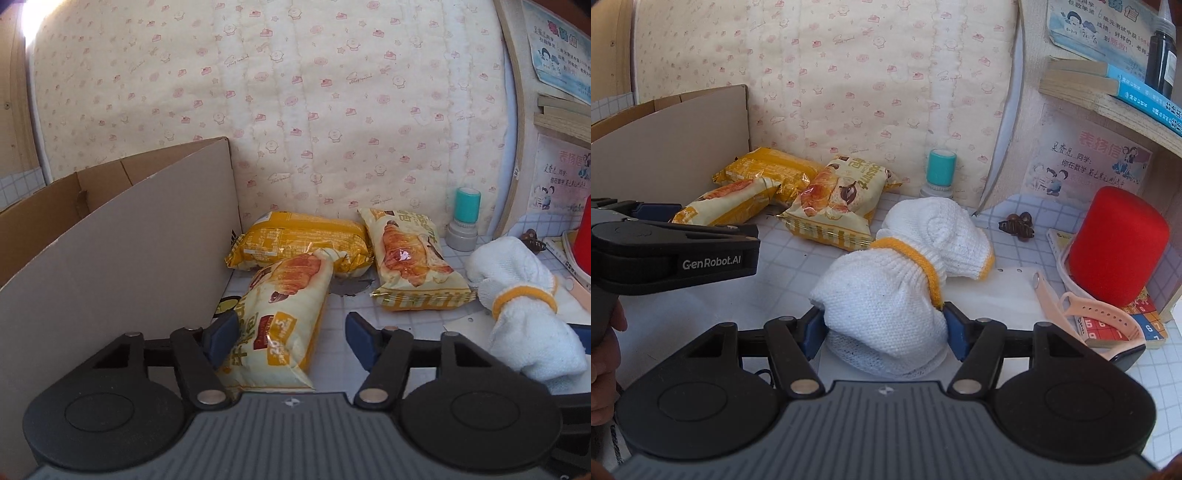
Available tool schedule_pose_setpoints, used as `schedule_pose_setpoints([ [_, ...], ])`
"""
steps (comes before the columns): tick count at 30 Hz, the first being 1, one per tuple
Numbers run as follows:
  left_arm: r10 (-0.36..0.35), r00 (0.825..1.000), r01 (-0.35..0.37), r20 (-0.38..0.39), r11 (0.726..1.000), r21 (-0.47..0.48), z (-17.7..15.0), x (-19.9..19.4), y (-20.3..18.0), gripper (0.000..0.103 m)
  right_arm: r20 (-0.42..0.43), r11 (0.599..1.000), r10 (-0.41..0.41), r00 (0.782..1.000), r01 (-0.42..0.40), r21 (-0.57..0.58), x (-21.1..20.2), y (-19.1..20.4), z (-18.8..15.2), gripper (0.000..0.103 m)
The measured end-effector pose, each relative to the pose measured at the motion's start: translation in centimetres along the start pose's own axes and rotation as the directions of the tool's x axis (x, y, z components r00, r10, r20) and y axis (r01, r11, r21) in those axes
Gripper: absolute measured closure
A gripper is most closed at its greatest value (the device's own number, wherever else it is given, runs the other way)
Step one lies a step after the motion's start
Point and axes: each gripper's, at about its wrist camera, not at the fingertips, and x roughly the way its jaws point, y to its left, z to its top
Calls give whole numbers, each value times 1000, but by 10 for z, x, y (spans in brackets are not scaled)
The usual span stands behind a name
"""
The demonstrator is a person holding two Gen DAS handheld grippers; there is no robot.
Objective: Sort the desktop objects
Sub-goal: 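Grasp the croissant packet with the left tool while the right tool grasps the glove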
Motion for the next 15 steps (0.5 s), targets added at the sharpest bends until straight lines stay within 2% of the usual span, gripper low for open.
schedule_pose_setpoints([
  [1,11,1000,-11,5,1000,1,0,-1,1,57,1,1000,0,1000,0,-4,0,1,0,40],
  [2,2,1000,-2,4,1000,-3,0,-1,3,57,1,1000,0,1000,0,-5,0,2,1,40],
  [4,-3,1000,3,1,1000,1,0,-1,4,57,2,1000,-1,1000,1,-4,0,3,1,40],
  [5,-3,1000,3,1,1000,-2,-1,-1,4,53,1,1000,-1,1000,1,-4,-1,4,1,40],
  [6,-4,1000,4,-4,1000,-5,-2,1,4,38,0,1000,0,1000,0,-7,-1,4,1,40],
  [9,-12,1000,13,-24,1000,20,-5,5,-2,13,2,1000,3,1000,-3,-5,-3,4,1,40],
  [11,-10,999,12,-40,999,46,-5,8,-6,9,1,1000,5,1000,-5,-1,-3,3,1,40],
  [13,-6,1000,7,-31,1000,30,-4,9,-4,12,0,1000,5,1000,-5,0,-3,3,1,40],
  [14,2,1000,-2,-19,1000,8,-4,7,-1,24,1,1000,5,1000,-5,0,-4,3,1,40],
  [15,15,1000,-15,-6,1000,-11,-3,6,2,42,1,1000,6,1000,-6,0,-3,3,1,40],
])
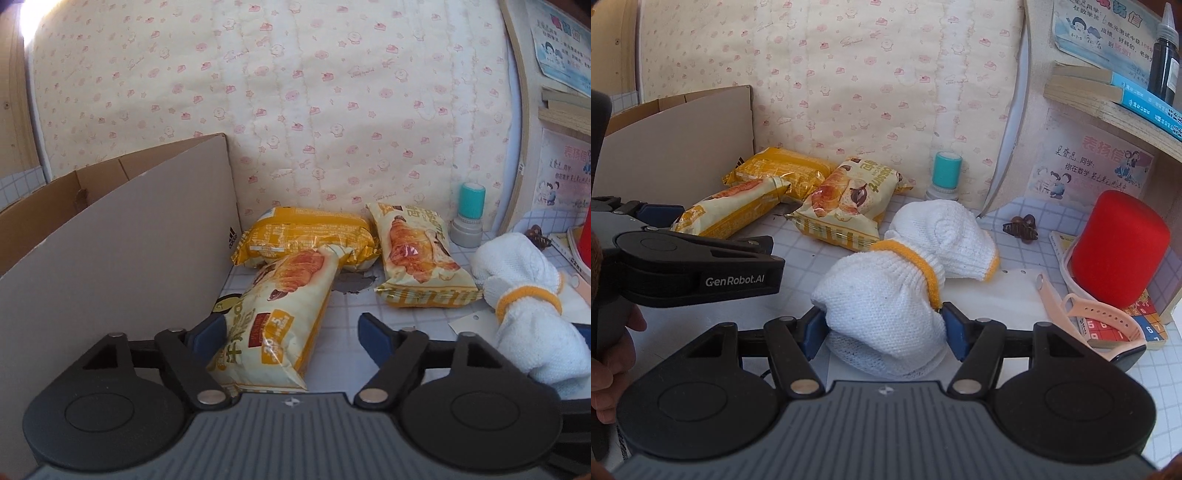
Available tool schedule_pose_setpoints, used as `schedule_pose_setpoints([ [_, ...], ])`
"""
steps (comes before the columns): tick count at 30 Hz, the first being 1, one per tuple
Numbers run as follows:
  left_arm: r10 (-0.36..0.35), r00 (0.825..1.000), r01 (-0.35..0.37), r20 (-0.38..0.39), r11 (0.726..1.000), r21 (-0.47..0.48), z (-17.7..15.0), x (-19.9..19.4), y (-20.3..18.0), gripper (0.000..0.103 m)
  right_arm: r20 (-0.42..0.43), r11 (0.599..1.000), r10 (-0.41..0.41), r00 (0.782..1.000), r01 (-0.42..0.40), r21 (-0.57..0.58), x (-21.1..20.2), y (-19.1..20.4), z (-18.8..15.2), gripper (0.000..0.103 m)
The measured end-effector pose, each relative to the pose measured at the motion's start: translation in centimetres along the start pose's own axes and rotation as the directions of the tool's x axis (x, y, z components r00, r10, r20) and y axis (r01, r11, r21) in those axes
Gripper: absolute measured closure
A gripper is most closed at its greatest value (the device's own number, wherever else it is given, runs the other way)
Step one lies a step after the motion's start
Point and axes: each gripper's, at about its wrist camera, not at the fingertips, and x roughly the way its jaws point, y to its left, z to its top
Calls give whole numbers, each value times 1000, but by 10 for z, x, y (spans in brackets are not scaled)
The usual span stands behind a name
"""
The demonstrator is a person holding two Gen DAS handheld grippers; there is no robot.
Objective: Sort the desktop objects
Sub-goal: 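Grasp the croissant packet with the left tool while the right tool grasps the glove, then lift and carry the croissant packet and glove over the cardboard box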
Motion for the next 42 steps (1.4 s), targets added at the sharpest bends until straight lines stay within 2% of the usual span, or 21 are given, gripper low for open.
schedule_pose_setpoints([
  [1,7,1000,-7,10,1000,-7,1,-1,2,52,1,1000,1,1000,-1,1,0,0,0,40],
  [2,3,1000,-3,12,1000,-12,2,-1,4,56,2,1000,-1,1000,1,2,0,1,0,40],
  [6,-10,1000,10,28,1000,-13,2,-6,8,65,4,1000,3,1000,-3,9,0,0,0,40],
  [9,7,998,-8,69,1000,13,0,-15,6,68,6,1000,2,1000,-2,8,-1,0,1,40],
  [11,23,995,-26,95,999,35,-1,-22,4,69,7,1000,0,1000,0,8,-2,-1,0,40],
  [15,-7,995,6,103,1000,8,0,-34,9,69,13,1000,-1,1000,1,9,-5,-2,0,40],
  [28,-11,991,15,131,999,-33,2,-64,24,69,40,1000,4,999,-4,-6,-28,6,10,46],
  [30,-14,991,19,133,999,-34,0,-69,28,69,45,1000,-3,999,3,-10,-33,8,11,60],
  [33,-13,990,17,137,999,-32,-4,-76,32,69,55,1000,-9,998,10,-15,-39,10,10,66],
  [42,-11,991,16,135,999,-40,-8,-80,39,69,70,1000,-17,997,18,-10,-44,8,4,70],
])
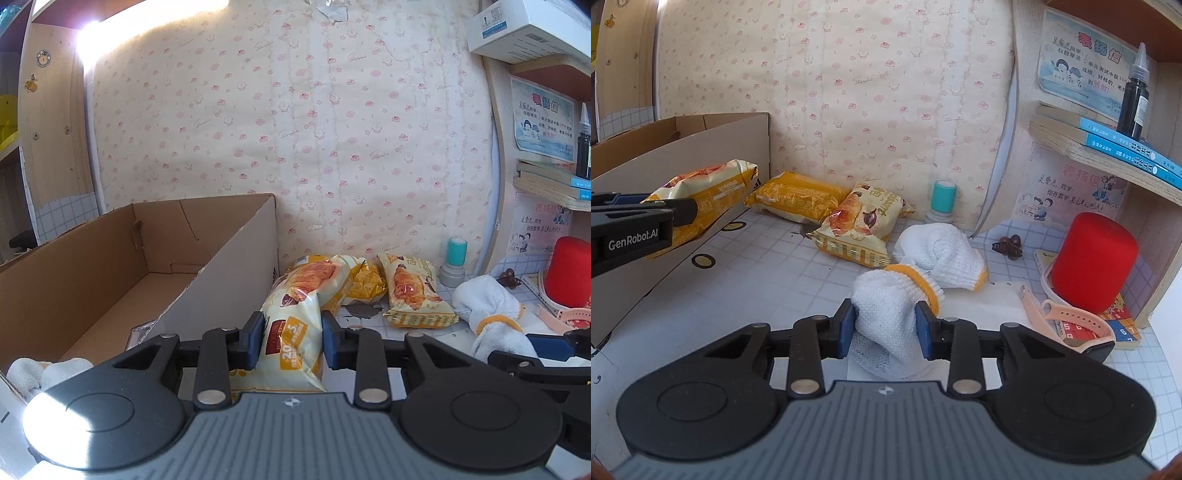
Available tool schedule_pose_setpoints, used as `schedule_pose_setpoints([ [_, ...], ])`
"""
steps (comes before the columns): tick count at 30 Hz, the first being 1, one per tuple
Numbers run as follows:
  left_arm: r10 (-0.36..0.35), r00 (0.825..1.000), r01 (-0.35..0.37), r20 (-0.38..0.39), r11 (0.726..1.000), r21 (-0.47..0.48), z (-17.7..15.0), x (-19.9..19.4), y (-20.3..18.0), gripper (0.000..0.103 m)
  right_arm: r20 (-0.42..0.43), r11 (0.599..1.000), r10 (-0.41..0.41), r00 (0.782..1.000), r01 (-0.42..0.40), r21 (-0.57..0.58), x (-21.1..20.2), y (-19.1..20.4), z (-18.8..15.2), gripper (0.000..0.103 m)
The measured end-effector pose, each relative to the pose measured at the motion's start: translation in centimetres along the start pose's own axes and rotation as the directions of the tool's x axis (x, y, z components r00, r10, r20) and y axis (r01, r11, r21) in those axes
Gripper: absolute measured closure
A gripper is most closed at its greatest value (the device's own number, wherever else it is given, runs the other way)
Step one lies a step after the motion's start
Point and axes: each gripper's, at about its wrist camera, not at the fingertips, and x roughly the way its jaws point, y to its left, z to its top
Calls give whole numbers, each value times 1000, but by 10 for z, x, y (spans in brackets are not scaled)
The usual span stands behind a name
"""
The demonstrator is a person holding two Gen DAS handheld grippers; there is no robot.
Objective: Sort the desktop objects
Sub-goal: 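Lift and carry the croissant packet and glove over the cardboard box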
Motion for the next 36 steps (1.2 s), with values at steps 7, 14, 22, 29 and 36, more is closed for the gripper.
schedule_pose_setpoints([
  [7,-4,1000,3,15,1000,4,3,-5,-2,69,51,1000,-5,999,6,-12,-12,4,5,76],
  [14,-10,999,10,43,1000,-2,11,-15,0,69,63,998,-23,998,27,-62,-18,13,12,77],
  [22,-11,998,11,69,1000,-10,15,-29,3,69,104,996,-48,993,56,-68,-38,20,25,77],
  [29,-16,994,18,108,1000,-21,22,-49,6,69,144,995,-54,988,65,-74,-59,23,31,77],
  [36,-21,988,26,153,999,-31,29,-71,10,69,179,994,-53,983,69,-82,-77,27,34,77],
])
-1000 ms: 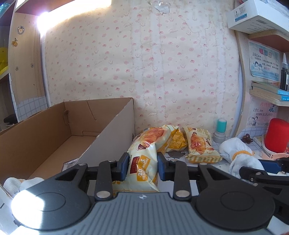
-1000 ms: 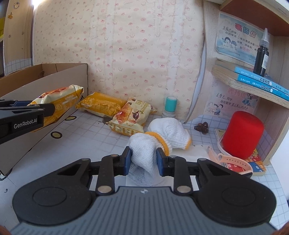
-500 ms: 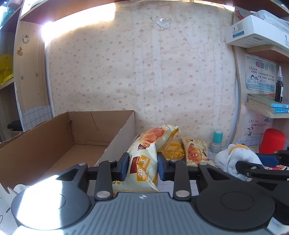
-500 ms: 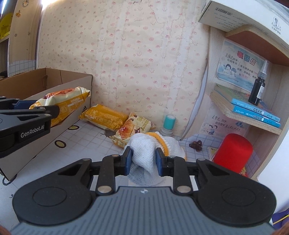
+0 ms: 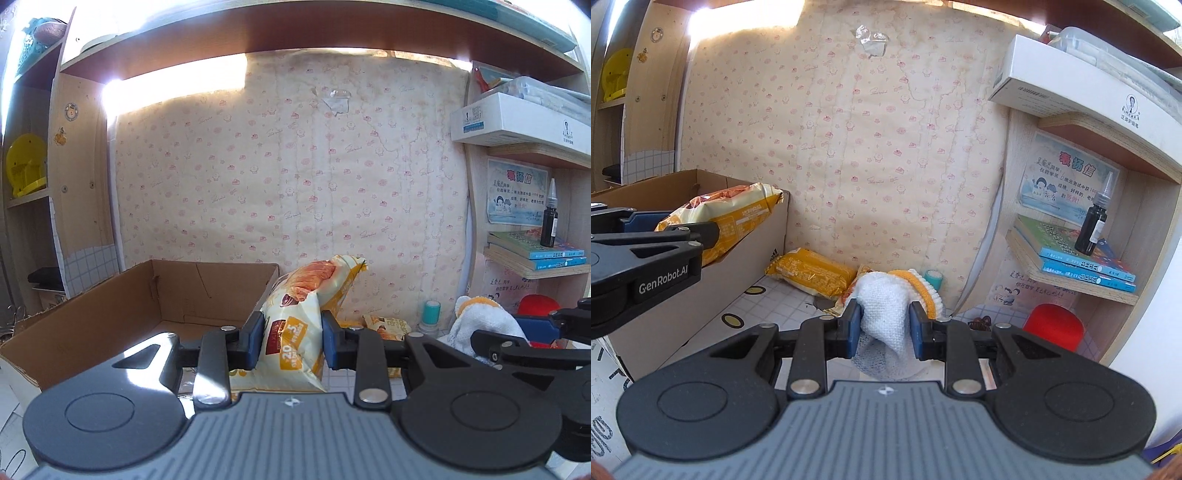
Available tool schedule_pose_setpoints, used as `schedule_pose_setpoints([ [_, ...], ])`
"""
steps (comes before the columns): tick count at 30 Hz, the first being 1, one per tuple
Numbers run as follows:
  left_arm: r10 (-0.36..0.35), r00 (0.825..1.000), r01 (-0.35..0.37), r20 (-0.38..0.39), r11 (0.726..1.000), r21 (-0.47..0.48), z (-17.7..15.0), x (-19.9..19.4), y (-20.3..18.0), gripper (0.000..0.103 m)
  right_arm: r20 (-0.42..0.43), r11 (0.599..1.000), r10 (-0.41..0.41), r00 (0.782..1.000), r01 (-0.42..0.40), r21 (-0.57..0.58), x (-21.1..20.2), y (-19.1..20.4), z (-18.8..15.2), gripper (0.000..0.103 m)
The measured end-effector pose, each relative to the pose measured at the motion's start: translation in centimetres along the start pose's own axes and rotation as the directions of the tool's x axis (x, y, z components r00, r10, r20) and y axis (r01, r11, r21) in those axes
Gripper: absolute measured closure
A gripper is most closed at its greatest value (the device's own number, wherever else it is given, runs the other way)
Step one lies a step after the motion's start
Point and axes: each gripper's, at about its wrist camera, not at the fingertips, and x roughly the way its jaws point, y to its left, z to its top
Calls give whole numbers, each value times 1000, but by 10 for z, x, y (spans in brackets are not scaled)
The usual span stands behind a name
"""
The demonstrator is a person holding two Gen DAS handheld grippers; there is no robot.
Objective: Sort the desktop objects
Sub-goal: 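Lift and carry the croissant packet and glove over the cardboard box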
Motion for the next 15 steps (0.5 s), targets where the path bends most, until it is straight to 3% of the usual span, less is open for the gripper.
schedule_pose_setpoints([
  [15,62,997,-60,54,997,-44,15,-27,42,69,67,998,56,996,-53,-42,-20,28,25,77],
])
